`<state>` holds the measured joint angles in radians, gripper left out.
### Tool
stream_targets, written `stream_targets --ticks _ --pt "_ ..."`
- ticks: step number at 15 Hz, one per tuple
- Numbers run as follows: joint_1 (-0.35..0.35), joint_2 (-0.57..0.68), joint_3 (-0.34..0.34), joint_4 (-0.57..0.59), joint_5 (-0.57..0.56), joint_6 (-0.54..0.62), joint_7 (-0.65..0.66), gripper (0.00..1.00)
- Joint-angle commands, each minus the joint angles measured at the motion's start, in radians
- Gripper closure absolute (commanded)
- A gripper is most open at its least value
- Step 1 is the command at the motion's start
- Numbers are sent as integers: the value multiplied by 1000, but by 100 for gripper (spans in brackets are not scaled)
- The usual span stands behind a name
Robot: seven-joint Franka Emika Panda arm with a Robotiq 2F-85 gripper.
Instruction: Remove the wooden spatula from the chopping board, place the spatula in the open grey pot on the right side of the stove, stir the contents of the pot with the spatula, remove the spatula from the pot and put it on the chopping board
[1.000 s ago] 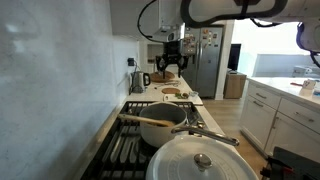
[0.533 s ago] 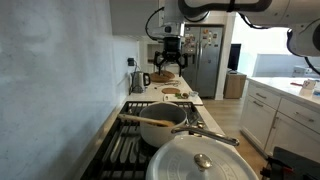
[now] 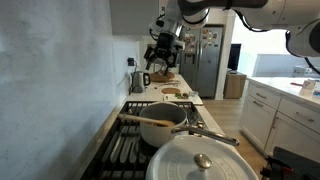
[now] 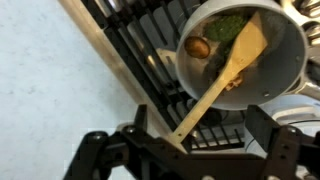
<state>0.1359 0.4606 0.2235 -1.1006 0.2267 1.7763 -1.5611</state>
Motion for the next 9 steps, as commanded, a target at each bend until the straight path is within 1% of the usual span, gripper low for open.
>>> stream_targets --ticks 1,2,3,5,9 --pt "28 -69 4 -126 6 177 63 0" --pt "29 -76 9 -125 -3 148 39 0" --pt "25 -16 5 -56 5 129 36 0" --pt "37 -30 6 -72 4 129 36 0" --pt "36 -39 5 -77 3 129 36 0"
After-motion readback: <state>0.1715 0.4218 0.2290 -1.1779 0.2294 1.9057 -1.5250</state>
